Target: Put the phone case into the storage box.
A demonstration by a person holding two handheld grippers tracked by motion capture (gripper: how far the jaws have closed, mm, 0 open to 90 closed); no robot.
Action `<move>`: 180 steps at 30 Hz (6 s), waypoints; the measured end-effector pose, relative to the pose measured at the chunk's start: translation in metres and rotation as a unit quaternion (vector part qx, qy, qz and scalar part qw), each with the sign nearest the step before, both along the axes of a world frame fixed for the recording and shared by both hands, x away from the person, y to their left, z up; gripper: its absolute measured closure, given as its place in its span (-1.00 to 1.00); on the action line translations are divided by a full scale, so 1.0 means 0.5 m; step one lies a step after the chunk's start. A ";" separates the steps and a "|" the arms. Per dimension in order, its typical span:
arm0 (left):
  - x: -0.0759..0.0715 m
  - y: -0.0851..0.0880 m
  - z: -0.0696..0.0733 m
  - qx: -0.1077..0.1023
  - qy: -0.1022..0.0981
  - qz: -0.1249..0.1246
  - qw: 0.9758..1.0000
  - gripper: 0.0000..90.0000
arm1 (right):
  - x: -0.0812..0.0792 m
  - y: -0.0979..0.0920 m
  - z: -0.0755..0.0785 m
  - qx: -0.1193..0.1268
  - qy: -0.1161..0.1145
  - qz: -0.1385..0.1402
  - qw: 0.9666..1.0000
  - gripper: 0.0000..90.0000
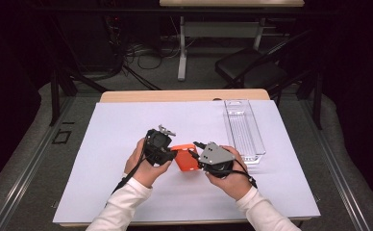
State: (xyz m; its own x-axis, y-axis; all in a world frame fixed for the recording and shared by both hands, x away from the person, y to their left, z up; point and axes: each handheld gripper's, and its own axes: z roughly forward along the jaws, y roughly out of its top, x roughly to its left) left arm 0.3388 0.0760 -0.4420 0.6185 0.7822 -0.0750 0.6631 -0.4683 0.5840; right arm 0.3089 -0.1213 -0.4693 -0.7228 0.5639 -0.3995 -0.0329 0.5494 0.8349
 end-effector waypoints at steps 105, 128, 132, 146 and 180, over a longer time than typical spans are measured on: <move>-0.014 0.003 0.017 -0.043 -0.042 -0.047 0.997 0.12 | 0.001 -0.032 0.004 0.021 -0.051 -0.006 0.998 0.80; 0.004 0.036 0.015 -0.081 -0.081 -0.080 0.990 0.14 | 0.022 -0.060 0.000 0.062 -0.066 -0.002 0.996 0.80; 0.006 0.037 0.012 -0.072 -0.096 -0.087 0.989 0.11 | 0.026 -0.065 0.000 0.065 -0.072 -0.002 0.995 0.80; 0.014 0.043 0.010 -0.071 -0.106 -0.076 0.989 -0.04 | 0.032 -0.080 -0.003 0.079 -0.088 -0.003 0.993 0.80; 0.034 0.098 0.001 -0.123 -0.054 -0.043 0.990 -0.52 | 0.043 -0.092 -0.014 0.104 -0.110 0.018 0.988 0.79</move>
State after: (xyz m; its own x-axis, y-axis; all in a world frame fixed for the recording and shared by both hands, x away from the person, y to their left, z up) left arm 0.3556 0.1248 -0.4416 0.6972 0.6923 -0.1861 0.5540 -0.3556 0.7527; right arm 0.3304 -0.1670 -0.4762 -0.6517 0.6264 -0.4276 -0.2424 0.3622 0.9000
